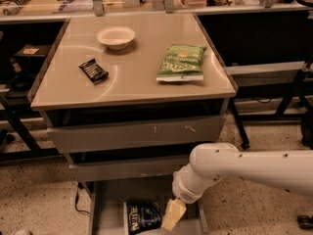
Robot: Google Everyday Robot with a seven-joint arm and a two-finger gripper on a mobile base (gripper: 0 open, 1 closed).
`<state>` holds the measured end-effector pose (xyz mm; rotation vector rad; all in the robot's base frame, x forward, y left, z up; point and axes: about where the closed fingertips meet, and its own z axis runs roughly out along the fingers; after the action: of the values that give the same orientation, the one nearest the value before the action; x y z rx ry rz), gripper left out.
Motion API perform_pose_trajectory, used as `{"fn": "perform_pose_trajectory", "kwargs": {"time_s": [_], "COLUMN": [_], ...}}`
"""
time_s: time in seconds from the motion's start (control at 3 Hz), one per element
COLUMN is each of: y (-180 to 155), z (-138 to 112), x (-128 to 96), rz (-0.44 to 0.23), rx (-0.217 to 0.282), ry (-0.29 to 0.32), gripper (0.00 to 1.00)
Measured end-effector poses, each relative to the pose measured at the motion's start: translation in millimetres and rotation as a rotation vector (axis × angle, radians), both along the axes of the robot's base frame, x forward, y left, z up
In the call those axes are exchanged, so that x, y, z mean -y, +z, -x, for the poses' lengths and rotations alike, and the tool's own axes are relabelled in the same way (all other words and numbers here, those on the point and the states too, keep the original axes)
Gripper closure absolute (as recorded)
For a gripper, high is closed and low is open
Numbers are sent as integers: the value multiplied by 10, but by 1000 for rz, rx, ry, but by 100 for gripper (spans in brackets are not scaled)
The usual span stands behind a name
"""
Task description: Pick blue chip bag from bottom drawer and place on counter
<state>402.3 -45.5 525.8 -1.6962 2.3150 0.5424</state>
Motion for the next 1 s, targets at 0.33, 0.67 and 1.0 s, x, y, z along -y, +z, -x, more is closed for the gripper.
{"fn": "perform_pose_trajectory", "kwargs": {"time_s": [0.33,0.67,1.0], "y": [-102,-234,-686], "z": [43,42,-167], "x": [-16,-60,-213], "rz": [-7,-8,-32], "rx": [-22,-29,-19], "ry": [2,-8,-9], "gripper": [0,0,0]}}
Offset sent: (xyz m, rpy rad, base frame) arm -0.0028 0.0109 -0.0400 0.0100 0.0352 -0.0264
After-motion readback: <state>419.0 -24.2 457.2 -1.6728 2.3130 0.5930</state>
